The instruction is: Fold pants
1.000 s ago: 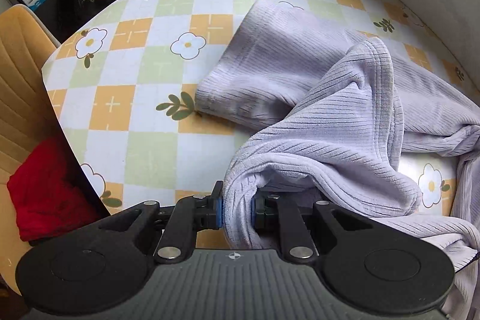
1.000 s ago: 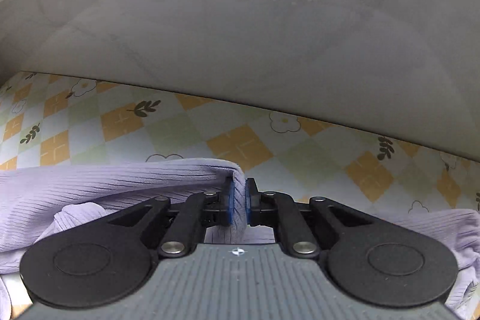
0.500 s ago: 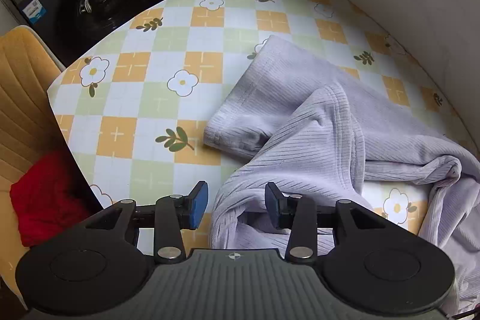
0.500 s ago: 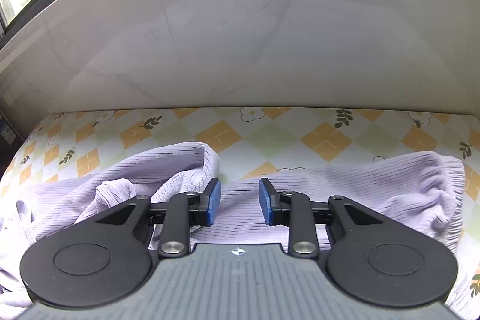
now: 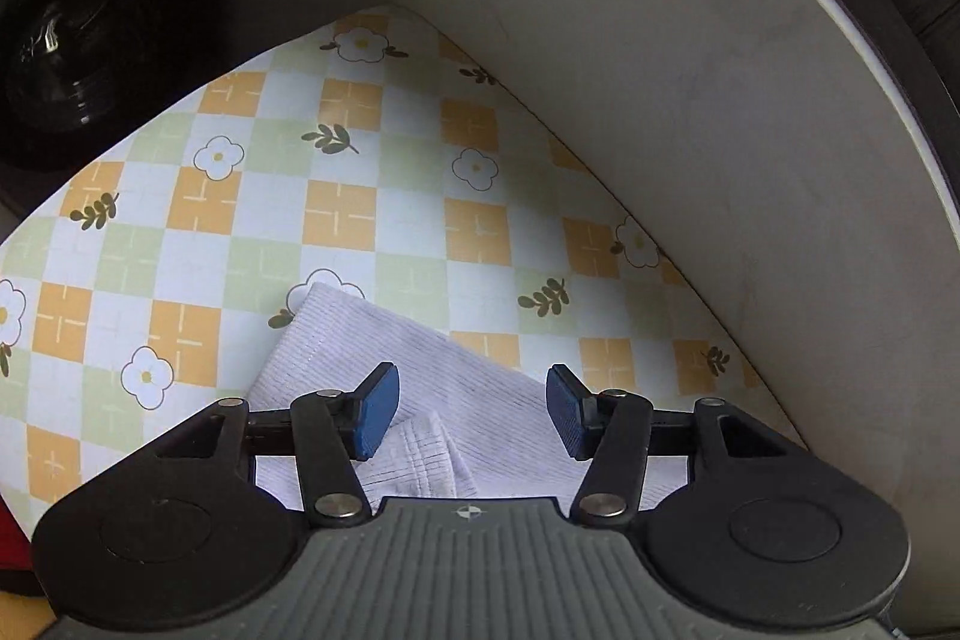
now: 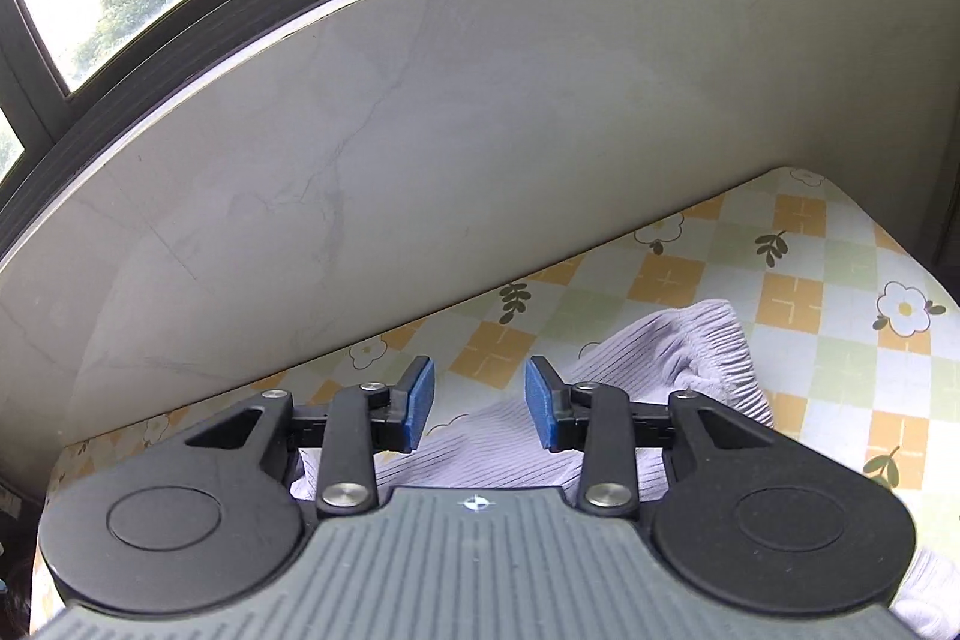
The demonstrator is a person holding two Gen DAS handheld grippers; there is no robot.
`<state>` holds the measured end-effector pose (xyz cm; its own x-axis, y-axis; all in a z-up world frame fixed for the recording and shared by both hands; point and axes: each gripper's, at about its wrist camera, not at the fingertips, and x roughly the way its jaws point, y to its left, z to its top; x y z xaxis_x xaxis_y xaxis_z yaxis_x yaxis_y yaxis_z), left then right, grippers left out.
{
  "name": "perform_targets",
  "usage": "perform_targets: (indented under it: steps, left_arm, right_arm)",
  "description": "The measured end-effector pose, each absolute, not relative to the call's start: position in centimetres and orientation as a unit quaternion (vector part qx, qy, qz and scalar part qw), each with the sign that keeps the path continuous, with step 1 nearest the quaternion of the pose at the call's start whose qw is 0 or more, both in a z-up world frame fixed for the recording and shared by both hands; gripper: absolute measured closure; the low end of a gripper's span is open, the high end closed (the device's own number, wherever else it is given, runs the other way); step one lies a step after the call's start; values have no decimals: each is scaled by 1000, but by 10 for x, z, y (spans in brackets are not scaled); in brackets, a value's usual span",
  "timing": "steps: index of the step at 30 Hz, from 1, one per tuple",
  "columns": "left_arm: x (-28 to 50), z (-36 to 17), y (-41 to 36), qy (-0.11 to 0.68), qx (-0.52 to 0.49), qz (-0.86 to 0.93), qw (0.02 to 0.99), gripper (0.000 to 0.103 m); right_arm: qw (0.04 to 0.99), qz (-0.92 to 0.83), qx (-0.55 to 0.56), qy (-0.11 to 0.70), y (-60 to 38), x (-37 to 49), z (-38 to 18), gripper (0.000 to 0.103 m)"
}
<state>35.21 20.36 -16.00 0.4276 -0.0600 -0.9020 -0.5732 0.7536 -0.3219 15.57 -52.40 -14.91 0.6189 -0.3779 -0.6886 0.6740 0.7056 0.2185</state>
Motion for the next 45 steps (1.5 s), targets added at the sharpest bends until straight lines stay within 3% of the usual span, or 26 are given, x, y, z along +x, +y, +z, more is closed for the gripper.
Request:
perform_targets:
  steps: [11,17,22,24,26,27,28,36,45]
  left_arm:
    - [397,-278,219,591,-335,159,716,46]
    - [413,-299,176,604,-244,149,744,46]
    - [425,-310,140,609,-165,150,761,30]
    - [426,-313,127,608,-138,158,766,29]
    - [428,-312,112,596,-113,154,780,47]
    - [429,-310,106,593,-108,147,785,77]
    - [433,-309,103,595,-99,147,784,93]
    - [442,-311,116,590,-122,163,782,96]
    - [448,-274,178,551,-96,222,799,98]
  right_arm:
    - [855,-334,206,339,-526,160,-176,65]
    - [842,-364,193,348,-538,134,-180,65]
    - [833,-381,185,356,-544,112,-183,55]
    - [828,-388,182,361,-545,106,-186,55]
    - [824,-392,189,364,-547,100,-190,55]
    - [821,-392,194,365,-547,98,-192,55]
    - [820,-392,200,366,-548,96,-194,55]
    - [828,-363,230,360,-537,109,-199,55]
    - [849,-294,239,368,-500,158,-209,55]
